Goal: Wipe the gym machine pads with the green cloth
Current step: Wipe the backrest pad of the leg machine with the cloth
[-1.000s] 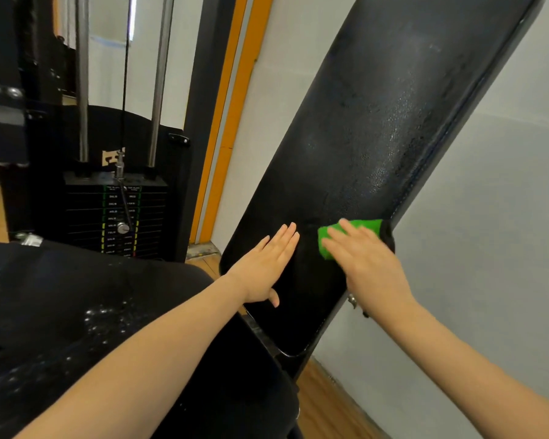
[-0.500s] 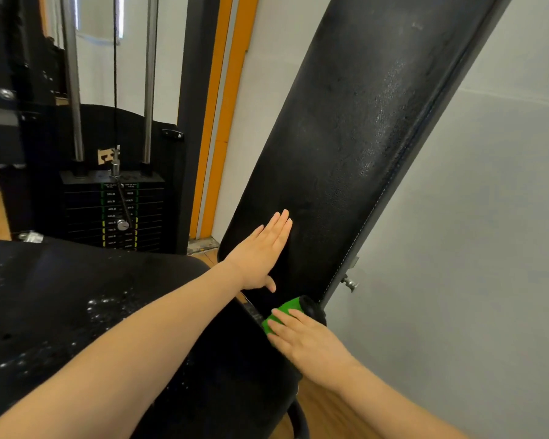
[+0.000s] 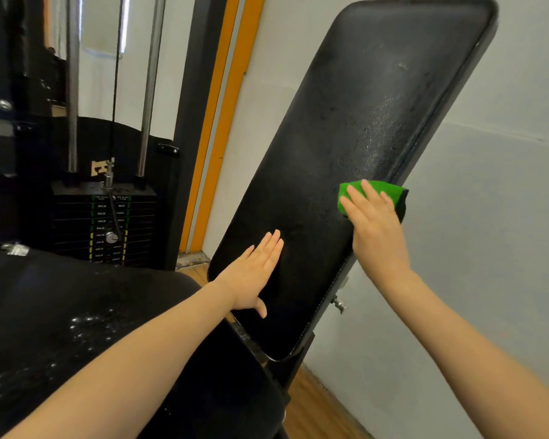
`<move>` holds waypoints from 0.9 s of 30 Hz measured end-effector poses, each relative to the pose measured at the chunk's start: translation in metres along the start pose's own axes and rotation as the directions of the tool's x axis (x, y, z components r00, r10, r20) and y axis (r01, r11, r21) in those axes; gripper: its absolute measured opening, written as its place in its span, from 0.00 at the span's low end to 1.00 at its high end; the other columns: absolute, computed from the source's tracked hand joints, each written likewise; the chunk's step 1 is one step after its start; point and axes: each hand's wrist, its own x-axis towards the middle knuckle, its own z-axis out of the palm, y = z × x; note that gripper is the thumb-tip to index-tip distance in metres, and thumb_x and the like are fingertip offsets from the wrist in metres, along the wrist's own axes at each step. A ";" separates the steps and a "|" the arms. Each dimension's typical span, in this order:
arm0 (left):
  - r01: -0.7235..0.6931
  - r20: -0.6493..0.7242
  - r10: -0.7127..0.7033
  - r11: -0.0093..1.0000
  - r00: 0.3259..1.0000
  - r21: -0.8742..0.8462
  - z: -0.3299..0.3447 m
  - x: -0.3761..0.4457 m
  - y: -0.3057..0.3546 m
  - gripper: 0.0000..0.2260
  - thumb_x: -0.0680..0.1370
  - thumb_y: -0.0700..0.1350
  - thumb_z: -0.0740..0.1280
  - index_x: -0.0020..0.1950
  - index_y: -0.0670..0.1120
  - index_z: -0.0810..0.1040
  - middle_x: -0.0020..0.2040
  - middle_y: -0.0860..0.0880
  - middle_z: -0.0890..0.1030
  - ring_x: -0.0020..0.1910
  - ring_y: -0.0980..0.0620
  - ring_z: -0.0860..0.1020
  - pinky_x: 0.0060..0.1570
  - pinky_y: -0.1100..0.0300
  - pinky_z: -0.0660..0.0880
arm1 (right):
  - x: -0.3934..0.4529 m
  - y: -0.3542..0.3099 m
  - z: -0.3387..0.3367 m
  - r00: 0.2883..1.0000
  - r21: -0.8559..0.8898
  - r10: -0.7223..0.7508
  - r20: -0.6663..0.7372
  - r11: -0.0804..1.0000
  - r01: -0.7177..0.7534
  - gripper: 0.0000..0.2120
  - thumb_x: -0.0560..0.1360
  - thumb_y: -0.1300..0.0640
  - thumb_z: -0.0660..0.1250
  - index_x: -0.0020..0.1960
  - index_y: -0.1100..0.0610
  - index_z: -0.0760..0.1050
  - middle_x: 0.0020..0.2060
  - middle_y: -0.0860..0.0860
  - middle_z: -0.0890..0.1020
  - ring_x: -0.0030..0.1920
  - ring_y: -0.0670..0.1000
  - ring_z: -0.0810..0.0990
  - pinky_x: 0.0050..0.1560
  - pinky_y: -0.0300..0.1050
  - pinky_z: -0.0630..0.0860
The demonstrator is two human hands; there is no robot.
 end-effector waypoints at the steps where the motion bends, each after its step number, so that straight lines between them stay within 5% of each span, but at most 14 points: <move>1: 0.000 -0.003 0.000 1.000 1.000 0.008 0.000 0.000 0.000 0.58 0.69 0.58 0.75 0.76 0.41 0.31 0.76 0.43 0.30 0.75 0.45 0.32 0.74 0.52 0.41 | -0.008 -0.009 0.007 1.000 0.015 -0.021 0.007 1.000 0.021 0.18 0.71 0.68 0.54 0.54 0.66 0.79 0.55 0.61 0.81 0.59 0.64 0.77 0.60 0.60 0.70; 5: 0.002 -0.023 -0.001 0.999 1.000 0.038 0.001 0.000 -0.001 0.58 0.70 0.59 0.74 0.75 0.41 0.30 0.76 0.42 0.31 0.75 0.44 0.33 0.74 0.50 0.42 | -0.074 -0.048 0.018 0.930 0.116 -0.340 0.143 0.939 0.325 0.17 0.70 0.67 0.59 0.54 0.62 0.80 0.54 0.59 0.81 0.57 0.59 0.79 0.58 0.55 0.75; 9: 0.005 -0.039 -0.004 1.000 0.999 0.022 0.002 0.000 0.000 0.58 0.70 0.58 0.74 0.74 0.41 0.29 0.76 0.42 0.30 0.75 0.44 0.33 0.74 0.50 0.42 | -0.072 -0.044 0.007 0.874 0.162 -0.429 0.227 0.902 0.401 0.19 0.69 0.67 0.57 0.56 0.61 0.80 0.55 0.57 0.82 0.57 0.58 0.79 0.53 0.57 0.78; 14: -0.006 -0.034 0.007 1.000 0.999 0.006 0.005 0.001 -0.003 0.58 0.70 0.58 0.74 0.75 0.41 0.30 0.76 0.43 0.30 0.75 0.44 0.33 0.73 0.51 0.40 | 0.016 0.001 -0.008 0.977 0.072 -0.180 -0.118 0.979 0.189 0.18 0.72 0.70 0.54 0.54 0.66 0.79 0.52 0.62 0.81 0.53 0.63 0.80 0.59 0.51 0.68; 18: 0.000 -0.034 0.000 1.000 0.999 0.016 0.006 0.000 -0.004 0.57 0.70 0.58 0.74 0.75 0.41 0.31 0.77 0.43 0.31 0.75 0.45 0.32 0.72 0.52 0.39 | 0.053 0.007 -0.007 0.993 -0.007 0.072 -0.093 0.997 -0.073 0.15 0.69 0.72 0.60 0.52 0.67 0.78 0.51 0.63 0.81 0.56 0.66 0.78 0.58 0.58 0.71; 22: -0.009 -0.030 0.009 1.000 0.999 0.009 0.006 0.000 -0.005 0.57 0.70 0.59 0.74 0.72 0.42 0.27 0.74 0.44 0.28 0.73 0.46 0.30 0.74 0.50 0.41 | -0.006 -0.039 0.025 0.964 -0.036 -0.218 0.153 0.973 0.226 0.19 0.67 0.67 0.55 0.52 0.65 0.79 0.52 0.61 0.81 0.57 0.62 0.78 0.58 0.54 0.72; 25: -0.011 -0.047 0.011 1.000 0.999 -0.005 0.005 -0.001 -0.006 0.57 0.70 0.59 0.74 0.70 0.43 0.26 0.70 0.46 0.25 0.71 0.48 0.29 0.74 0.50 0.41 | -0.038 -0.057 0.018 0.860 0.041 -0.375 0.347 0.922 0.385 0.19 0.60 0.62 0.75 0.51 0.63 0.81 0.50 0.59 0.83 0.54 0.59 0.81 0.54 0.55 0.76; 27: -0.014 -0.044 0.014 1.000 0.999 0.000 0.006 -0.001 -0.006 0.57 0.70 0.59 0.73 0.71 0.42 0.27 0.71 0.45 0.25 0.72 0.47 0.29 0.74 0.51 0.41 | -0.024 -0.053 0.009 0.806 0.037 -0.483 0.341 0.864 0.502 0.13 0.64 0.60 0.71 0.48 0.62 0.82 0.47 0.58 0.84 0.51 0.58 0.82 0.51 0.53 0.78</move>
